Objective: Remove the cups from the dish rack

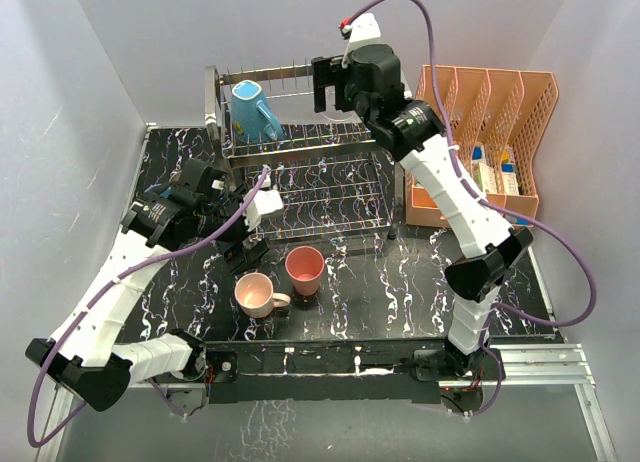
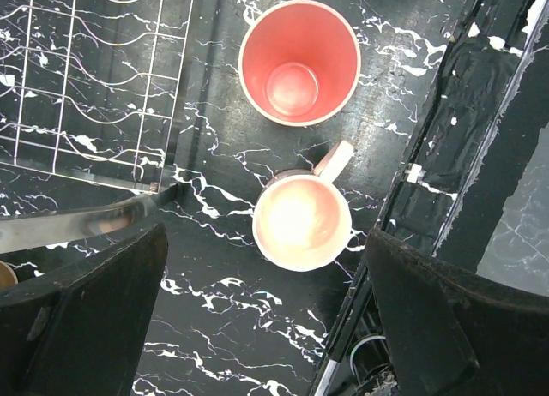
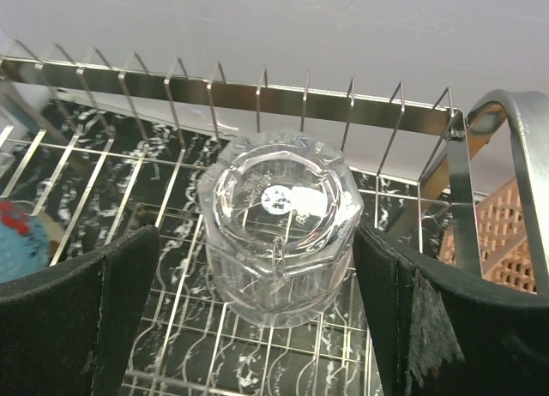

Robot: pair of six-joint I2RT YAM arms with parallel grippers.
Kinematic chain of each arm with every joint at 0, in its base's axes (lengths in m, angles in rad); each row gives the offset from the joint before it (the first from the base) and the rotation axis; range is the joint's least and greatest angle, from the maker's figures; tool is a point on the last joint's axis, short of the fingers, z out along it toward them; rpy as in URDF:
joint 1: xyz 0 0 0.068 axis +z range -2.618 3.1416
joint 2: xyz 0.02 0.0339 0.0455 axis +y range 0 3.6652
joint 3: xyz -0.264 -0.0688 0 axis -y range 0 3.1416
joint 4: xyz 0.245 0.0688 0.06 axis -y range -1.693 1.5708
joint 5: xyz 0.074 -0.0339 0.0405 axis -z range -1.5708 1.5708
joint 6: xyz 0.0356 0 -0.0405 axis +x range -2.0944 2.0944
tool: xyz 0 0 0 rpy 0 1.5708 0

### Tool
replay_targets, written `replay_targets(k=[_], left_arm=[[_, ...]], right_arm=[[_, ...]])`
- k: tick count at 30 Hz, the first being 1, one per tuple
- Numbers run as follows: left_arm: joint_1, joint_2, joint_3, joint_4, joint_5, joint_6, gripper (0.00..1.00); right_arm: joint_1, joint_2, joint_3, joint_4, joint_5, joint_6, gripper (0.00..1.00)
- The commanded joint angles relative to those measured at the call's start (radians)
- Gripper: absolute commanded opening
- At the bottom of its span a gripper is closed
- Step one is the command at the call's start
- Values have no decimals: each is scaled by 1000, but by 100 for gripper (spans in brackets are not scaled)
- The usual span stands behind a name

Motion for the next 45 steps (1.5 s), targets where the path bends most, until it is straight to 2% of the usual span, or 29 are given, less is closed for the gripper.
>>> replay_targets(k=[1,8,16,20,26,32,40,45], left_arm=[[5,-4,27,-42,47,1,97],[3,-12,22,-49,53,18,97],[4,-23,18,-55,64,34,97],[3,-36,2,-52,65,55,97],[3,-55,-10,-26,83,74,97],[4,-57,-13,9,95,70,97],[4,-64,7,131,81,56,97],[4,-58,44,256,67,46,97]], right_arm=[[13,16,11,90,153,-84,98],[14,32,-17,126,172,-95,98],[13,107,22,133,122,-93,97],[13,110,17,149,112,-86,86],[13,71,-13,200,83,-80,58],[13,49,23,213,70,-76,40],[14,-37,59,230,28,-55,30],[13,-146,3,218,-22,3,27]])
